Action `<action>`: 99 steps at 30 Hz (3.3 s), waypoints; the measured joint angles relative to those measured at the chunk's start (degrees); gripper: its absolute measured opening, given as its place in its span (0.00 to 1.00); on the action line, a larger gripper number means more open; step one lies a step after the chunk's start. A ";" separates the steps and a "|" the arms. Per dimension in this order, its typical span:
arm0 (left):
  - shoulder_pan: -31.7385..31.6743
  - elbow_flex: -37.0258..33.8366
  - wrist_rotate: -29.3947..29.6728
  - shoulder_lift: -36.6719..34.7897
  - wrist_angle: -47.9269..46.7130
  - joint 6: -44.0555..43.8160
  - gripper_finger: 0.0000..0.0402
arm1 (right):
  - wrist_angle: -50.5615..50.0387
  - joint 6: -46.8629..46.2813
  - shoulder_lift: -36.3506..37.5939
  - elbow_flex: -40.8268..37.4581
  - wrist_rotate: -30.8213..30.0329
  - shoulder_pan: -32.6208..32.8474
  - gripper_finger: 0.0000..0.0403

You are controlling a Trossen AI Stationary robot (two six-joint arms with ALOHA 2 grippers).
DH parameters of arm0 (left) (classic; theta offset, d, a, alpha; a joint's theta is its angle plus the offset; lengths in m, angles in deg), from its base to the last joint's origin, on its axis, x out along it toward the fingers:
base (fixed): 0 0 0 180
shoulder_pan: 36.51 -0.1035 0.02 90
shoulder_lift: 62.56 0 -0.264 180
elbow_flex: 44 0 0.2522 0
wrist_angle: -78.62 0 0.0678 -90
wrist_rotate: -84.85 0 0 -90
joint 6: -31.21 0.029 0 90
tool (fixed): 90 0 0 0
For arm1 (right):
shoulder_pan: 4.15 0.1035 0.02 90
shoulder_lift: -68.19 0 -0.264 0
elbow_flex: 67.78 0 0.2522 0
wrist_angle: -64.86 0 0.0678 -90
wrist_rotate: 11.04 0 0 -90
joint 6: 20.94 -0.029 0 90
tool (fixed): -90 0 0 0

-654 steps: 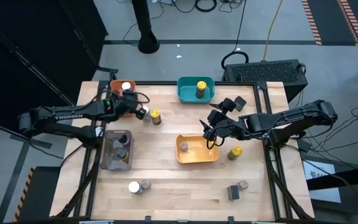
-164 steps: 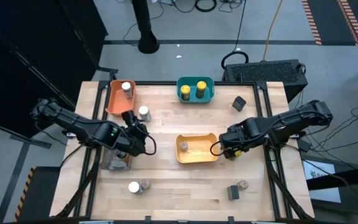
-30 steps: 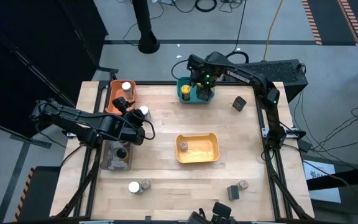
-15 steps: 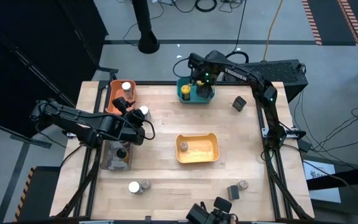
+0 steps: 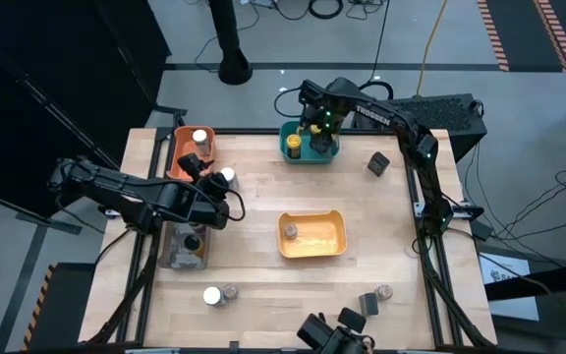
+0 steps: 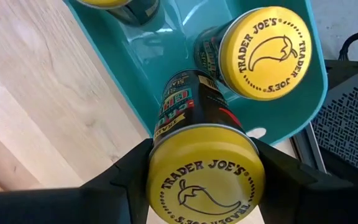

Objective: Sort spices by type
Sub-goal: Put the yellow spice bottle into the green bin, then put the bottom black seasoning can into the black bin

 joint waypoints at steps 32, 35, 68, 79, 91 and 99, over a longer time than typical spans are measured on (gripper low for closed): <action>0.00 0.00 -0.02 0.00 0.17 0.00 0.71 | -2.24 -0.03 -4.35 1.66 -0.43 -0.50 0.79; 0.00 0.00 -0.02 0.00 0.28 0.02 0.71 | -2.97 -0.21 -4.01 4.21 -0.46 -0.50 0.79; 2.43 -0.02 -19.06 0.00 15.41 -0.09 0.71 | 26.81 -42.07 46.64 -41.73 -13.36 50.62 0.79; 2.64 -0.02 -17.99 0.00 16.52 -0.01 0.71 | 11.10 -78.43 42.87 -42.33 1.52 60.95 0.79; 2.49 -0.02 -15.74 0.00 16.55 3.92 0.71 | 4.34 -101.11 42.65 -42.33 13.40 65.70 0.79; 2.43 -0.02 -12.89 0.00 16.59 8.97 0.71 | 5.50 -112.32 42.65 -42.33 13.27 70.16 0.79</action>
